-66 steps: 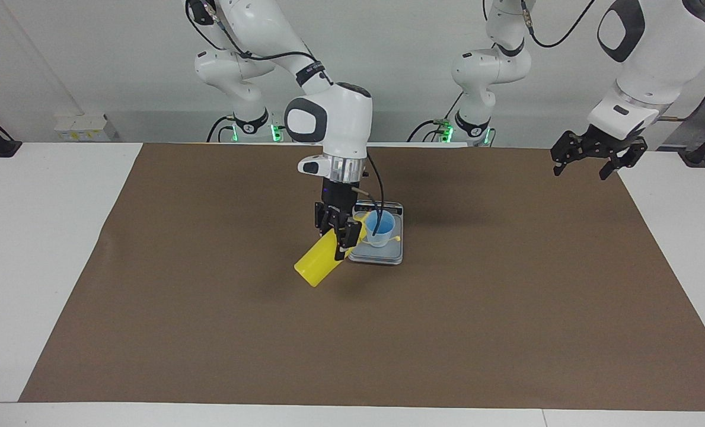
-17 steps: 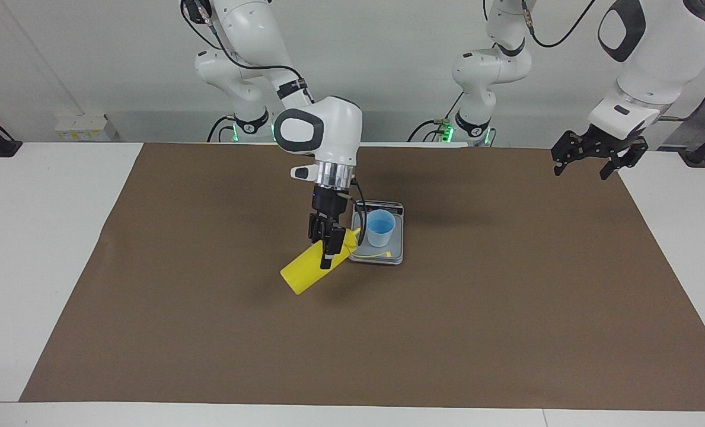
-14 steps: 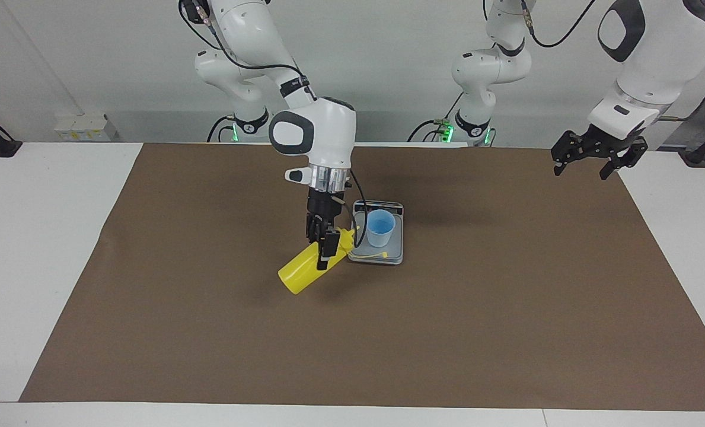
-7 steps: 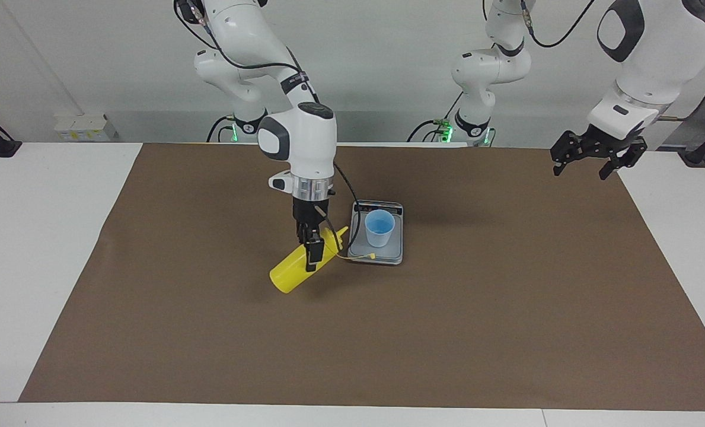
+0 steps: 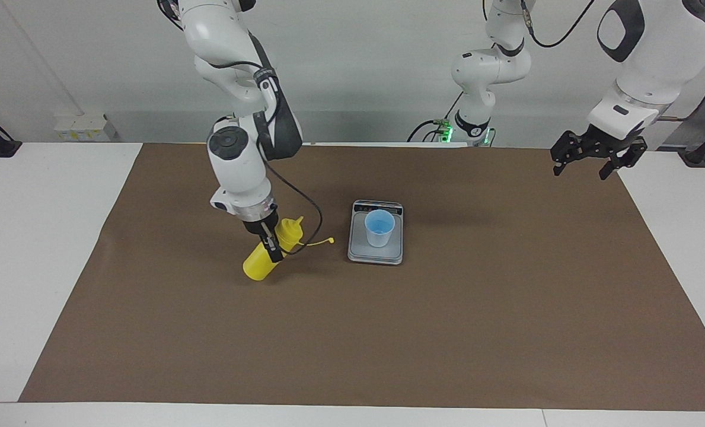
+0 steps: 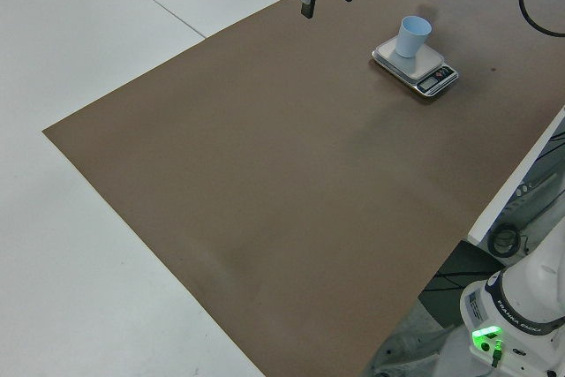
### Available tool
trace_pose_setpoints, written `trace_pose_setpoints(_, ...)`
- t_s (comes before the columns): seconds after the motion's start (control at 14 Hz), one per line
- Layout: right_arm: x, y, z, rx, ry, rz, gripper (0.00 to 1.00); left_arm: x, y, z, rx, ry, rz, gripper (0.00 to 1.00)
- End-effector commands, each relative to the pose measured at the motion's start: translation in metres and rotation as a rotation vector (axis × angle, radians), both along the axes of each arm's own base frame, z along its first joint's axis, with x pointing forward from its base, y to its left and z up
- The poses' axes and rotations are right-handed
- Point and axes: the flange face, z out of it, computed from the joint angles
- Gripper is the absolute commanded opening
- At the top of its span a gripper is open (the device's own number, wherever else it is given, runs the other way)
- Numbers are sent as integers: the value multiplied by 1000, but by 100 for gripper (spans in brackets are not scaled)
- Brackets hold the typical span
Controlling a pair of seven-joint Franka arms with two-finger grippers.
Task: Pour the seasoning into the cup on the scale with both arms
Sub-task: 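Carry the yellow bottle with the right gripper back beside the scale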
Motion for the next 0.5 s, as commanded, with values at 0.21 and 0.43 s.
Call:
trace_pose_setpoints(0.21, -5, -84, 10, 246, 96, -127, 0, -8, 4, 3, 19, -2, -8, 100)
trace_pose_setpoints(0.43, -17, -119, 8, 333, 172, -204, 0, -8, 4, 4, 19, -4, -8, 100)
